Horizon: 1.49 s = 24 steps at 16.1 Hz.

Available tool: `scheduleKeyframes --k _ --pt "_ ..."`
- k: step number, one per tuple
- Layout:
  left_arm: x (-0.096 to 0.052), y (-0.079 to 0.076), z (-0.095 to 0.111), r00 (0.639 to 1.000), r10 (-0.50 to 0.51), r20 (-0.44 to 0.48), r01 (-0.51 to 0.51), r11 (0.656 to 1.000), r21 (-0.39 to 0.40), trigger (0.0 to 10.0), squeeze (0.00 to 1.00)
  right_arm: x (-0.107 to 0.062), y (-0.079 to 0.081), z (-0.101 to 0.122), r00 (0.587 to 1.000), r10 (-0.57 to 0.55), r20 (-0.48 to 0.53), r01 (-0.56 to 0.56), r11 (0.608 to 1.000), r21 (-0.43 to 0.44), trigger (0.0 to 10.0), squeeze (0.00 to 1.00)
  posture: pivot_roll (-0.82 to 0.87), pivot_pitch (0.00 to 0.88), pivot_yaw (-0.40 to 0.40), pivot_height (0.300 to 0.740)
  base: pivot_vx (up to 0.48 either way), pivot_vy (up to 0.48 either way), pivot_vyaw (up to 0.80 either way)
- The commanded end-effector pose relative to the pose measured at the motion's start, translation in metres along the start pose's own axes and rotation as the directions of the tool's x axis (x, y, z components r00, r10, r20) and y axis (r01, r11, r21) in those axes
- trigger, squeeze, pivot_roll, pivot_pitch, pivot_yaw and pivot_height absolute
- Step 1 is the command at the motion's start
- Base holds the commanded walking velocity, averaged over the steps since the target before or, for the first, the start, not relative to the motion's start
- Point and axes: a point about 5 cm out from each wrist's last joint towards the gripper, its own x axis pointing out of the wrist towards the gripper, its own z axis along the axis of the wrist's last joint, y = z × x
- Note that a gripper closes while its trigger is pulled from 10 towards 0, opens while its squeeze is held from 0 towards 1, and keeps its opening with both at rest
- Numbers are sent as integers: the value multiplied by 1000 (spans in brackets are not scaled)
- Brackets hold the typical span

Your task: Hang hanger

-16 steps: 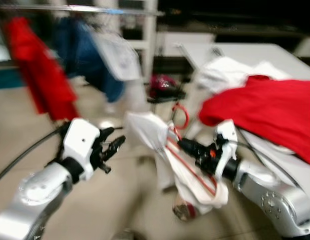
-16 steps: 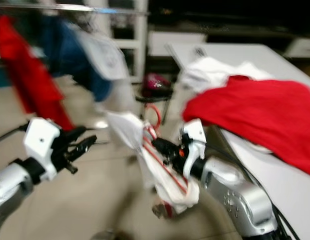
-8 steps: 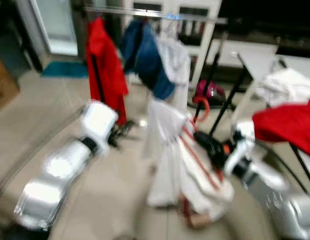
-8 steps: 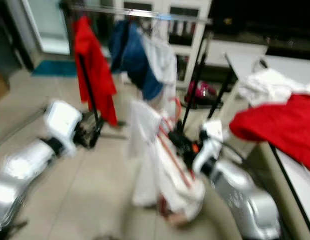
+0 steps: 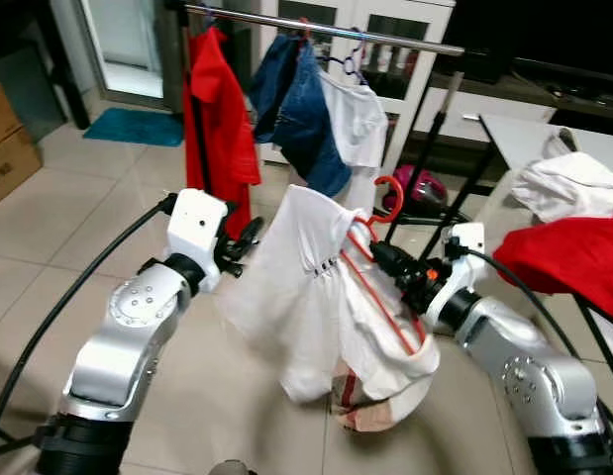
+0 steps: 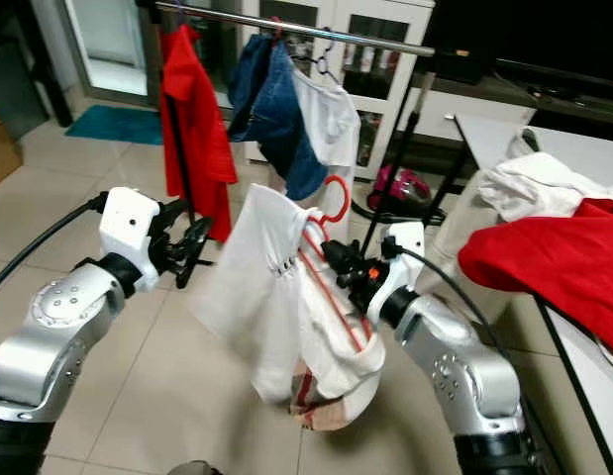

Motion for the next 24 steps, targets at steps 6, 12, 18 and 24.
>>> scheduleKeyframes --k 6,12,18,24 --pt "32 -17 3 988 -149 51 153 985 -82 10000 1000 1 12 28 991 77 114 -74 997 -29 10000 0 118 0 -75 740 0 0 0" --pt "59 -52 4 951 -304 59 303 953 26 10000 910 7 26 34 983 138 123 -138 990 -9 10000 0 86 0 -69 740 0 0 0" --pt "78 -42 1 980 -184 77 176 979 106 9412 0 7 28 37 973 187 136 -193 980 39 10000 0 80 0 -69 740 0 0 0" --pt "83 -50 -2 978 -180 107 171 981 89 0 0 7 32 42 959 229 168 -245 966 79 10000 0 84 0 -72 740 0 0 0"
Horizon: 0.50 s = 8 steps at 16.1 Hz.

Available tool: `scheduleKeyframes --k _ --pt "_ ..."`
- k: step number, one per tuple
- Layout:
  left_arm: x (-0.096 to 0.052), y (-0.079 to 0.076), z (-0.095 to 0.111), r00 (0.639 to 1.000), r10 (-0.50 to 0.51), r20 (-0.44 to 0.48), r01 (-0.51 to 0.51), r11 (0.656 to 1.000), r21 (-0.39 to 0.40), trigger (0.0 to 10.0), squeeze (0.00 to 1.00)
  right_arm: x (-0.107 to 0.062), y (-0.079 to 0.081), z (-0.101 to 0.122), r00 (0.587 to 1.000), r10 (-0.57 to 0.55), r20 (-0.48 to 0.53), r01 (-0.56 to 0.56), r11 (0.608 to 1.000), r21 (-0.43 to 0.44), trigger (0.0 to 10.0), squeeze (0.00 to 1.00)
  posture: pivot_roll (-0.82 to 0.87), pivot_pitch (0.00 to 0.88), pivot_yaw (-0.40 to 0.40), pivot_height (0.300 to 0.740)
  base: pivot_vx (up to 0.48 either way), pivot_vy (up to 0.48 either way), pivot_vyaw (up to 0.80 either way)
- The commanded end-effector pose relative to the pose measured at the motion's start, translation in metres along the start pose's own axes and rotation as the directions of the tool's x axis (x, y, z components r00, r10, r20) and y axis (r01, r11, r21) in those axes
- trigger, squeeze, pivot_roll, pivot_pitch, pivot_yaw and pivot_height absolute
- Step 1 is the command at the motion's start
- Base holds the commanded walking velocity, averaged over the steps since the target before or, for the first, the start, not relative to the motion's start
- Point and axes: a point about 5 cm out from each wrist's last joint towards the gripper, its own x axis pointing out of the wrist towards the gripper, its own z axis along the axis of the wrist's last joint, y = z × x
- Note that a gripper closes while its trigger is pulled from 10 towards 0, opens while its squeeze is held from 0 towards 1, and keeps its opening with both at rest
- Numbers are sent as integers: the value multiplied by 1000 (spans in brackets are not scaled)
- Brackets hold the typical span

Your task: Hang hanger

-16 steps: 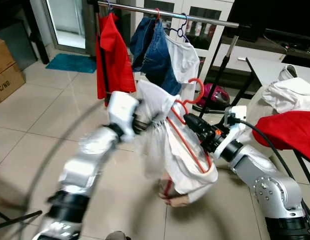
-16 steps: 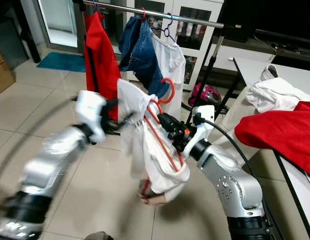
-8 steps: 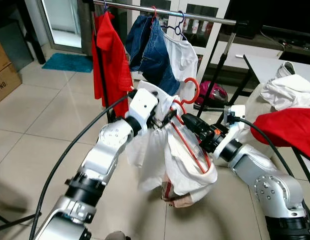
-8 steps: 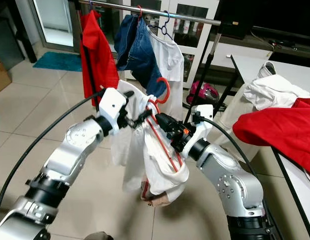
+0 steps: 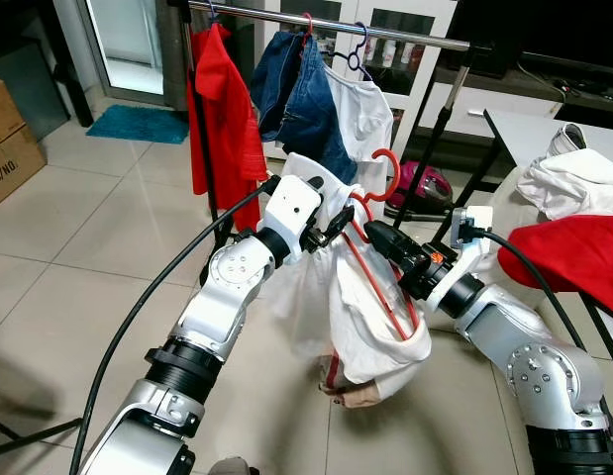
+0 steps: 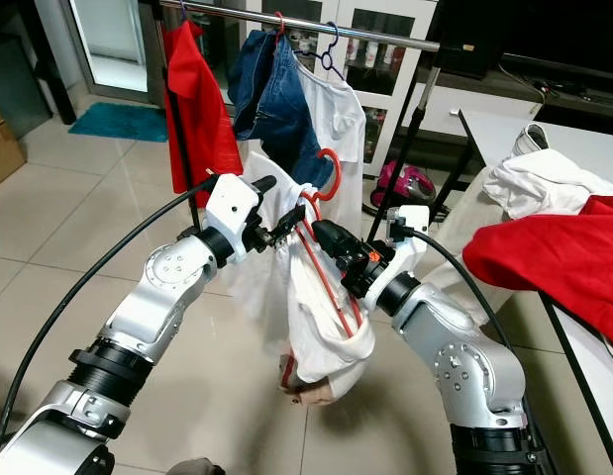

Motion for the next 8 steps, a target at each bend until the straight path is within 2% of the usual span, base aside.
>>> scheduleKeyframes --k 1,3,8 --pt "1 3 -8 998 35 -56 -35 999 2 0 0 7 19 15 988 144 53 -144 990 -13 10000 0 86 0 -72 740 0 0 0" --pt "0 7 -11 996 63 -65 -63 998 2 0 0 7 24 15 980 191 50 -191 982 -1 10000 0 85 0 -75 740 0 0 0" --pt "2 13 -10 995 85 -47 -86 996 -7 0 0 6 26 15 973 229 31 -229 973 5 10000 0 82 0 -88 740 0 0 0"
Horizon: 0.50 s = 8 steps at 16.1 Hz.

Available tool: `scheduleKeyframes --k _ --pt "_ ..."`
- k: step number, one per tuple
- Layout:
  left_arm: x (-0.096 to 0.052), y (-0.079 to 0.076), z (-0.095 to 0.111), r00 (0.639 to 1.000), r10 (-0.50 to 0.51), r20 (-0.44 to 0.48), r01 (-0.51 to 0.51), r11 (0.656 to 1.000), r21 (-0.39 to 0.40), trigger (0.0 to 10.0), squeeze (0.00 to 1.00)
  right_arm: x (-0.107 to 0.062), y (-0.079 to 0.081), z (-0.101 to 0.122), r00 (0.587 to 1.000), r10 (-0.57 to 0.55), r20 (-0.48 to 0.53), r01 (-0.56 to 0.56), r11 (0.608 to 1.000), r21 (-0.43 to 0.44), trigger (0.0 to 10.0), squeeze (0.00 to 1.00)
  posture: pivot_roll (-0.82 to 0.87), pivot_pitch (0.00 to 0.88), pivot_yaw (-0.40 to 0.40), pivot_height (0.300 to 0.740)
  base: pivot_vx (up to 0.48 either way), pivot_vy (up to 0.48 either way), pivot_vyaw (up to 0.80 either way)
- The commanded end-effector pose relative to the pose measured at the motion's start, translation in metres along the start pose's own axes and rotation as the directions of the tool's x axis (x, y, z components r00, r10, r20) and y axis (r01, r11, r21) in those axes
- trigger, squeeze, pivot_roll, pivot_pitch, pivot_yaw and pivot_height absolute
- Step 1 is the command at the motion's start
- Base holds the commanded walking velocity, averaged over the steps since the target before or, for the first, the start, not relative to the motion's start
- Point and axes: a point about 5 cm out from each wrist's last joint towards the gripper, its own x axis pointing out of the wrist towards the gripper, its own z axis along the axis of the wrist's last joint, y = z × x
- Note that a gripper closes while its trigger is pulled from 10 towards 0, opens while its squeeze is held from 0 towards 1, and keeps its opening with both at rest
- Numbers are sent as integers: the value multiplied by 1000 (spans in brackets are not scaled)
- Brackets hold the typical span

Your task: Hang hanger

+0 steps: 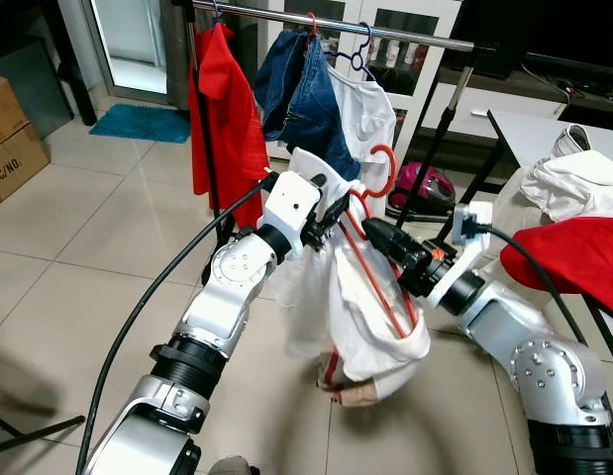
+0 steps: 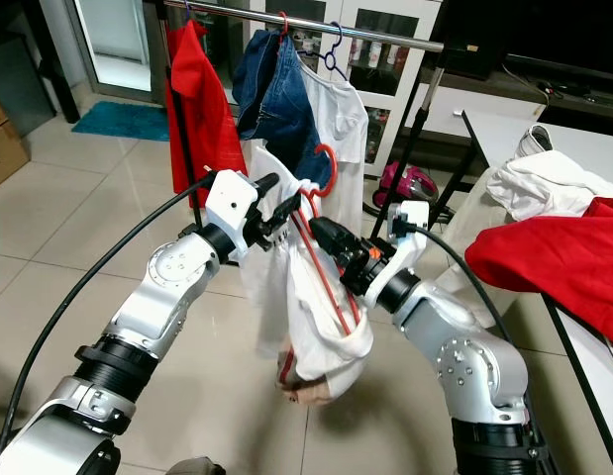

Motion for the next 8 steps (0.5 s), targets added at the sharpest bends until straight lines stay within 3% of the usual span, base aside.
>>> scheduleKeyframes --k 1,8 --pt "-2 11 -11 996 59 -73 -60 998 -6 0 0 5 23 11 982 185 36 -185 983 -9 10000 0 82 0 -88 740 0 0 0" --pt "0 10 -11 997 48 -65 -48 999 -8 0 0 6 24 15 979 200 42 -200 980 -13 10000 0 82 0 -87 740 0 0 0"
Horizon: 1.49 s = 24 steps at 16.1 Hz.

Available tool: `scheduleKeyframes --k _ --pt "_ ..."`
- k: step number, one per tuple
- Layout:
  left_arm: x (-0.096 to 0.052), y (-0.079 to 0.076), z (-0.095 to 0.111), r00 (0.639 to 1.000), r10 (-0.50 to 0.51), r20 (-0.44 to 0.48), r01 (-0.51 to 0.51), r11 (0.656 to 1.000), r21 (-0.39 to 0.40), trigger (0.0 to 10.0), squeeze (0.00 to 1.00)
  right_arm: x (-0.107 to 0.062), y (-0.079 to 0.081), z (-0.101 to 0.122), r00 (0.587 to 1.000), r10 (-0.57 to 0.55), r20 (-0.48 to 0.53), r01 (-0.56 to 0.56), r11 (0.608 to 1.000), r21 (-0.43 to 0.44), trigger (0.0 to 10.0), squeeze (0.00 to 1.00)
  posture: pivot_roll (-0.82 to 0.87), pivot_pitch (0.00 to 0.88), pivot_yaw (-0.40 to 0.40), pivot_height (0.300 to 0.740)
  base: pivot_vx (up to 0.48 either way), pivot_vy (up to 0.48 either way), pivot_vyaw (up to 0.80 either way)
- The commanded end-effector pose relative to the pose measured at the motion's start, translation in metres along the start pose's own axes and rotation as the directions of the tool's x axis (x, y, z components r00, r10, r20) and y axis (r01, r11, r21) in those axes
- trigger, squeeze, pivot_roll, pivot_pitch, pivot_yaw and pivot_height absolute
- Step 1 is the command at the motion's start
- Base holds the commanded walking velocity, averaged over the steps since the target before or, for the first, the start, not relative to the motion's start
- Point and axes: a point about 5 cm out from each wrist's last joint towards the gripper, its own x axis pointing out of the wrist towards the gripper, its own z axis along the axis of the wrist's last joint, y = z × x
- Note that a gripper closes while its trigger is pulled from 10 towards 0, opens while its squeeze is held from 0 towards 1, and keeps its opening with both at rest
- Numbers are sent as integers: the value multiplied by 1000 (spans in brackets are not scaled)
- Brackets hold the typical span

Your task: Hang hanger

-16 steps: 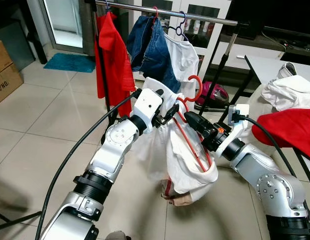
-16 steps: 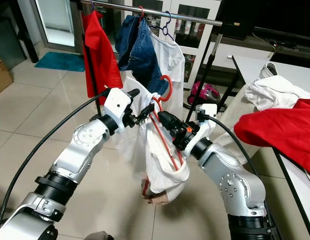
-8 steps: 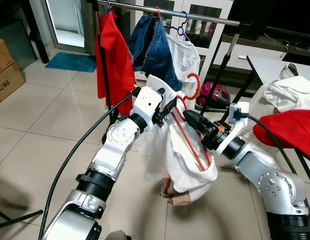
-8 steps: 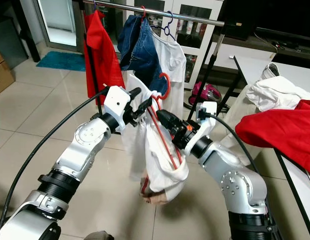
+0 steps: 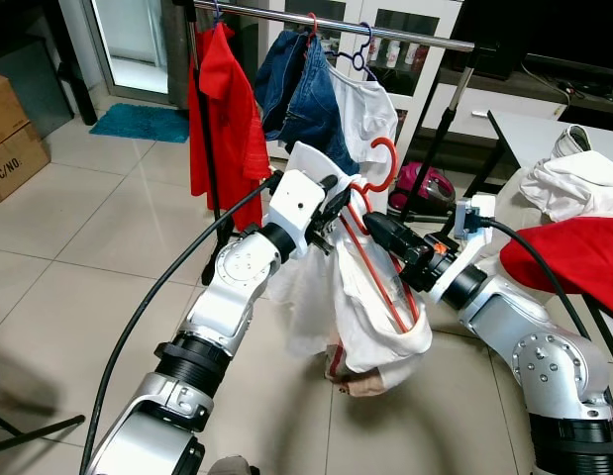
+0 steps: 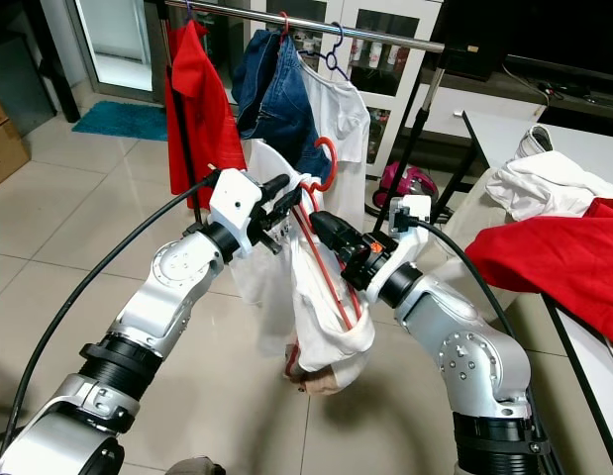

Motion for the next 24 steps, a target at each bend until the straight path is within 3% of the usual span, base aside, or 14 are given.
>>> scheduleKeyframes --k 1,8,10,14,16,19,20,22,23,24 --pt "-4 15 -13 994 69 -87 -70 998 -9 0 0 4 23 10 980 194 41 -194 981 -4 10000 0 82 0 -85 740 0 0 0" --pt "-4 16 -5 995 85 -47 -86 996 -13 0 0 4 18 10 988 148 31 -148 989 -17 10000 0 78 0 -94 740 0 0 0" --pt "-10 14 5 998 68 -5 -68 998 -6 0 0 5 7 5 997 64 -31 -66 996 -58 10000 0 81 0 -99 740 0 0 0" --pt "-17 29 23 988 144 54 -140 987 -75 0 0 2 -4 -9 989 -17 -150 3 995 -98 10000 0 89 0 -108 740 0 0 0" --pt "-17 29 26 990 131 49 -125 987 -101 0 0 1 -5 -14 985 -24 -169 7 995 -101 10000 0 92 0 -106 740 0 0 0" --pt "-18 20 15 996 85 -26 -86 995 -55 0 0 3 -2 -9 992 -7 -128 -4 997 -81 10000 0 87 0 -102 740 0 0 0" --pt "-18 20 4 989 115 -93 -117 993 -20 10000 0 3 1 -6 995 18 -100 -23 998 -55 10000 0 87 0 -101 740 0 0 0" --pt "-18 20 0 986 116 -118 -115 993 16 10000 0 4 3 -5 995 29 -90 -34 998 -45 10000 0 81 0 -95 740 0 0 0" --pt "-19 21 -1 985 122 -124 -118 992 38 10000 1000 4 4 -4 996 39 -84 -43 998 -40 10000 0 82 0 -91 740 0 0 0" --pt "-18 21 0 986 118 -121 -115 993 34 10000 1000 4 5 -4 996 44 -81 -47 998 -36 10000 0 82 0 -91 740 0 0 0"
